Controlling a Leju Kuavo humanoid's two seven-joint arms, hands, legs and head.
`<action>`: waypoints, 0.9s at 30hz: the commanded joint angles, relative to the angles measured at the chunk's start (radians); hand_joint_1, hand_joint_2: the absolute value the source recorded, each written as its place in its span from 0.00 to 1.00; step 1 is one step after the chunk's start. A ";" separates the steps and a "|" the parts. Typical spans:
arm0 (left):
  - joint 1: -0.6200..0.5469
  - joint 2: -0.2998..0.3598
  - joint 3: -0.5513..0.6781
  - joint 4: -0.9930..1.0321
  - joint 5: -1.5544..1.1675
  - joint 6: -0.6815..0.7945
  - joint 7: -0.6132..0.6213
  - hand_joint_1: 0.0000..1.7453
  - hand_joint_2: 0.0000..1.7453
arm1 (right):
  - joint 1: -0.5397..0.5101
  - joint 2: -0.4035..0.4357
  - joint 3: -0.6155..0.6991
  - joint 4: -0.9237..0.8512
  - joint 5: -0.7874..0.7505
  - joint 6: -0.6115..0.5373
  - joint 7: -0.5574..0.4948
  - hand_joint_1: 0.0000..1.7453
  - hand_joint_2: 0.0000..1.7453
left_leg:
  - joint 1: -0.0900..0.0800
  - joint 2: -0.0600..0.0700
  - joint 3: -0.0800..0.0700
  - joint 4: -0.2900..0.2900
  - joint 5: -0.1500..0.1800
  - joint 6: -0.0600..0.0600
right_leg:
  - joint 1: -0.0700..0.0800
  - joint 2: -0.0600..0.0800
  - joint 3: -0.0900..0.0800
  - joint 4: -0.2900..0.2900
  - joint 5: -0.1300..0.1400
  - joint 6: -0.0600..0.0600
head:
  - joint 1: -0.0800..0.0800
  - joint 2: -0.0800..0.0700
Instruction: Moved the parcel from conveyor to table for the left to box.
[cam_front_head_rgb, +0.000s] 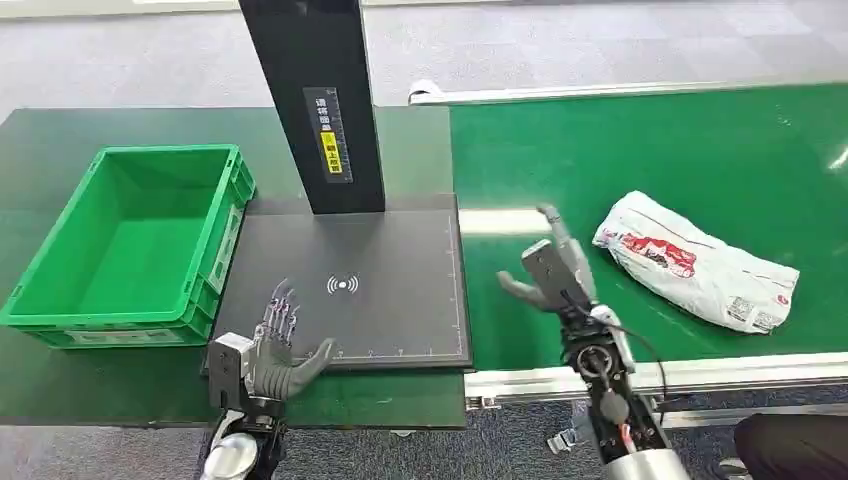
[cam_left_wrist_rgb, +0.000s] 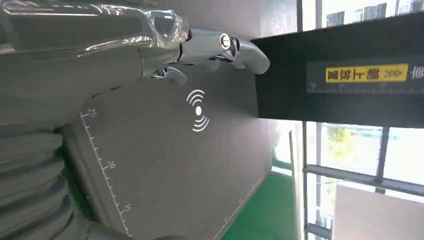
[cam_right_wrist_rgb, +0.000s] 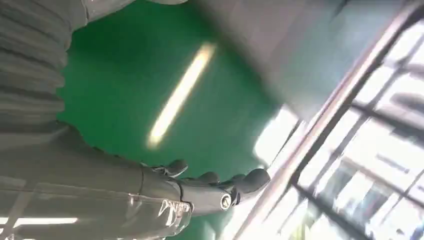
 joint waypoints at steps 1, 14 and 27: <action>0.001 0.028 -0.003 0.013 0.041 0.009 -0.017 0.00 1.00 | -0.470 -0.305 -0.033 0.588 0.113 0.050 0.059 0.00 1.00 | -0.002 0.000 0.000 0.000 0.001 0.001 | -0.002 0.000 0.000 0.000 0.001 0.001 | 0.000 0.000; 0.011 0.041 -0.029 0.002 0.082 0.025 -0.027 0.00 1.00 | -0.525 -0.349 0.016 0.733 0.219 0.098 0.230 0.00 1.00 | -0.002 -0.004 0.001 -0.001 0.000 0.002 | -0.002 -0.003 0.001 0.000 0.001 0.001 | 0.000 0.000; -0.012 0.045 -0.042 0.031 0.095 0.011 -0.026 0.00 1.00 | -0.506 -0.372 0.079 0.795 0.316 0.319 0.466 0.00 1.00 | -0.001 -0.004 0.001 -0.001 0.000 0.002 | -0.002 -0.004 0.002 -0.001 0.000 0.001 | -0.001 0.000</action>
